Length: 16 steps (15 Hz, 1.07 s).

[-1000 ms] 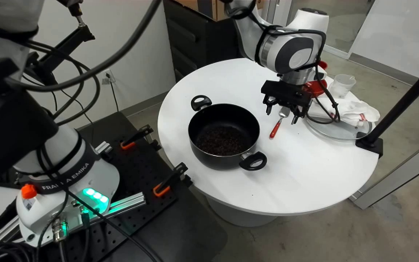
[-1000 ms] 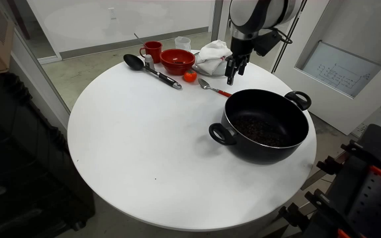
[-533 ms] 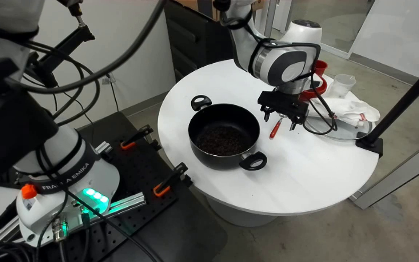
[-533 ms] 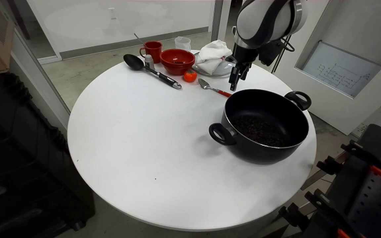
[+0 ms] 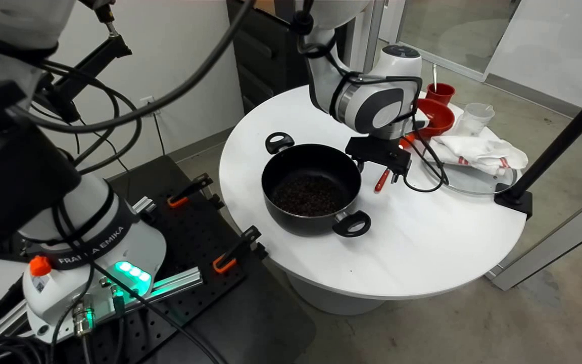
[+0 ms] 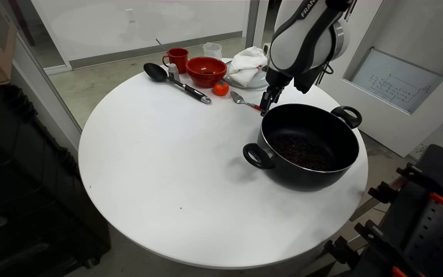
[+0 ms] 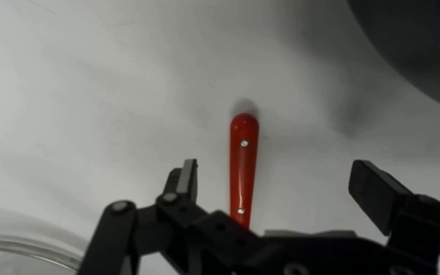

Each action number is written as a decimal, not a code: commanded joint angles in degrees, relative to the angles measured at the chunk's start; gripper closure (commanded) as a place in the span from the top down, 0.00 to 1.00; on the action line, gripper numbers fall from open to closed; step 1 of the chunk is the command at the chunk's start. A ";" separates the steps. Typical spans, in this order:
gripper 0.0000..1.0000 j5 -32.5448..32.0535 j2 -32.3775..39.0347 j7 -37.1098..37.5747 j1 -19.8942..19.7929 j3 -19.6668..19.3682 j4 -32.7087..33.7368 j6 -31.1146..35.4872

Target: Move the black pot to the right then use the spoon to take some contents out of the pot

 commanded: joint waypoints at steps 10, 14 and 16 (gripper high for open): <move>0.66 0.08 4.28 9.27 4.08 -5.52 7.88 -5.19; 0.82 -0.17 4.82 9.26 4.18 -5.59 8.10 -6.18; 0.90 -0.44 5.39 9.37 4.48 -5.92 8.13 -6.24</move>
